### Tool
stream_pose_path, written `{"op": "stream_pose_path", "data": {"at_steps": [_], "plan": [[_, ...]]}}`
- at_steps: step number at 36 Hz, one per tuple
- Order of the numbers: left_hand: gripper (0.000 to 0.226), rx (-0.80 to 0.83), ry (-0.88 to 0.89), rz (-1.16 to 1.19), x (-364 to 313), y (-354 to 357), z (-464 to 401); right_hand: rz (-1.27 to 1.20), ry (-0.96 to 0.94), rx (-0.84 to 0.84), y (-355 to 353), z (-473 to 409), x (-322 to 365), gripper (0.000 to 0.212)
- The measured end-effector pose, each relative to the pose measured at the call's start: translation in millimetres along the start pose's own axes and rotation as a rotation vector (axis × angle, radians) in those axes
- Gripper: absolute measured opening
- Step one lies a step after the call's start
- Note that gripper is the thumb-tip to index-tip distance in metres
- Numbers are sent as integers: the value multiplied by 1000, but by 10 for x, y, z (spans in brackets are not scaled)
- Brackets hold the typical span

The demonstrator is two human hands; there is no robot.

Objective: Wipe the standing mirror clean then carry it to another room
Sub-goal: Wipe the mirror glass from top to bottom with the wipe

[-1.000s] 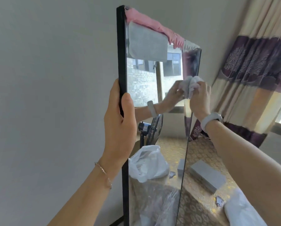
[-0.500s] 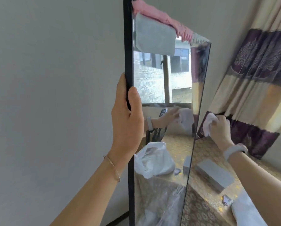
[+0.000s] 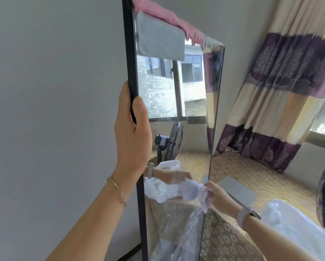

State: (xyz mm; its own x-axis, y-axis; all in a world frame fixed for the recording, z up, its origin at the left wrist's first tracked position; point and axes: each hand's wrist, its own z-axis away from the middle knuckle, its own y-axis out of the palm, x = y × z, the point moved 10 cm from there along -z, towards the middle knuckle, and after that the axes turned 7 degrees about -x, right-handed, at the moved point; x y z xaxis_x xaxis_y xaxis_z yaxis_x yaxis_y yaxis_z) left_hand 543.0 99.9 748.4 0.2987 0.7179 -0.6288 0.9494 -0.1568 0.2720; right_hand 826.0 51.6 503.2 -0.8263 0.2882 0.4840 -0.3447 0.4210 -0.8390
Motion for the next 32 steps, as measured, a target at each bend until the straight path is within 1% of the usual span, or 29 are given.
{"op": "stream_pose_path", "data": {"at_steps": [1, 2, 3, 5, 7, 9, 11, 12, 14, 15, 17, 18, 19, 20, 21, 22, 23, 24, 25, 28, 30, 32], "plan": [[38, -5, 4, 1, -7, -4, -1, -32, 60, 39, 24, 66, -180, 26], [38, -10, 8, 1, -14, -2, 0, -80, 98, -4, -99, 62, -245, 26], [38, -11, 11, -1, -25, 7, 5, -66, 110, -73, -270, -6, -270, 28], [39, 0, 16, -5, -51, 41, 22, -62, 133, -273, -692, -258, -263, 33], [39, 12, 16, -3, -56, 56, 31, -100, 102, -437, -1113, -510, -153, 32], [39, 16, 15, -6, -50, 49, 28, -152, 54, -610, -1542, -648, 100, 22], [39, 7, 13, -17, -42, 30, 18, -185, -24, -698, -1821, -741, 439, 18], [38, -1, 9, -20, -41, 22, 13, -186, -77, -709, -1881, -780, 623, 19], [37, -19, 7, -30, -46, 4, 8, -164, -119, -681, -1799, -859, 811, 22], [38, -24, 7, -34, -44, -2, 9, -147, -92, -652, -1687, -876, 803, 25], [38, -24, 4, -37, -18, -12, 5, -141, -9, -585, -1289, -841, 553, 29], [38, -26, 4, -40, -10, -23, -2, -168, 7, -485, -1020, -788, 408, 27], [37, -32, 7, -44, -12, -39, -7, -223, 20, -333, -710, -712, 263, 23], [37, -39, 14, -50, -15, -56, -13, -274, 52, -172, -413, -606, 101, 26], [36, -44, 22, -55, -25, -68, -12, -229, 107, -28, -181, -463, -43, 30], [34, -50, 28, -58, -34, -81, -7, -122, 162, 85, -41, -302, -142, 32], [35, -52, 32, -60, -42, -92, 0, -43, 197, 119, -14, -204, -233, 32], [36, -48, 39, -64, -46, -96, 12, -6, 220, 74, -85, -165, -299, 34], [38, -44, 49, -77, -50, -97, 25, -20, 252, 25, -202, -122, -297, 34], [44, -57, 57, -171, 28, -112, 89, -135, 282, -77, -539, -124, -142, 29], [45, -66, 85, -248, 31, -122, 180, -249, 273, -90, -730, -101, 14, 23], [49, -81, 175, -358, -57, -132, 332, -406, 236, -44, -851, -5, 239, 24]]}}
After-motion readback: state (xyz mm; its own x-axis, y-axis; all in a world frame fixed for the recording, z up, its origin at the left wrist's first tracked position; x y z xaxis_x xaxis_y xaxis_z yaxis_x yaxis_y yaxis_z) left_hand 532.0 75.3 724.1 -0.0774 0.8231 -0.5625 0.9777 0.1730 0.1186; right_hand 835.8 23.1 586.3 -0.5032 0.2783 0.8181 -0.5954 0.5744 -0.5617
